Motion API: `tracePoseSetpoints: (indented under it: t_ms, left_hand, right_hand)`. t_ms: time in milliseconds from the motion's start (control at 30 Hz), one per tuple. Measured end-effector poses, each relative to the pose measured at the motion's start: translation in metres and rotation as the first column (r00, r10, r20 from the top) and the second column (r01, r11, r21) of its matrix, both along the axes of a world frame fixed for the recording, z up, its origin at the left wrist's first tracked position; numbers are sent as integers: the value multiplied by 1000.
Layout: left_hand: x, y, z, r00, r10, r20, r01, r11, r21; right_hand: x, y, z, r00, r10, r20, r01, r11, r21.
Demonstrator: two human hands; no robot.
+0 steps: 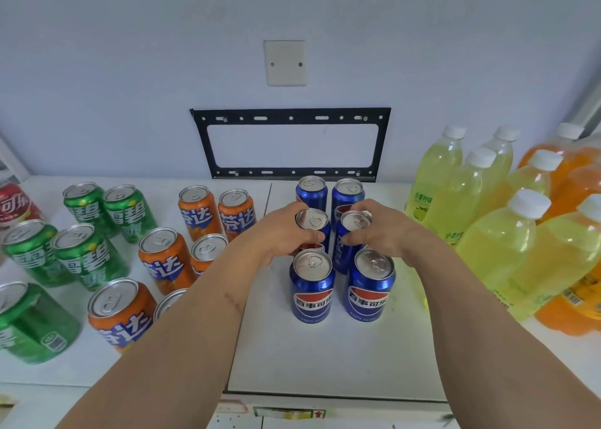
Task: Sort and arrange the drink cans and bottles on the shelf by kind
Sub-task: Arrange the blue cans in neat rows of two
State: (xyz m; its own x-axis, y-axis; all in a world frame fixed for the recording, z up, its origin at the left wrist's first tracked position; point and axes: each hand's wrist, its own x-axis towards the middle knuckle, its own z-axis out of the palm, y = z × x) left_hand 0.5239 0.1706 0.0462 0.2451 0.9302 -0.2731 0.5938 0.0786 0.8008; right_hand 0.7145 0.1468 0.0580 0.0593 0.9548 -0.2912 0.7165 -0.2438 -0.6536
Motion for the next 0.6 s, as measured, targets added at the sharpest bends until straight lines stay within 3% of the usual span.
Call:
tracePoseSetpoints:
  t_ms: [233, 600]
  left_hand:
    - [1, -1, 0, 1000, 15, 3, -15, 1000, 4]
    - [3, -2, -2, 998, 46, 38, -47, 999, 7]
  right_hand:
    - [-5, 6, 1, 973, -90, 212, 87, 996, 21]
    - [-7, 4, 7, 973, -105, 204, 113, 993, -27]
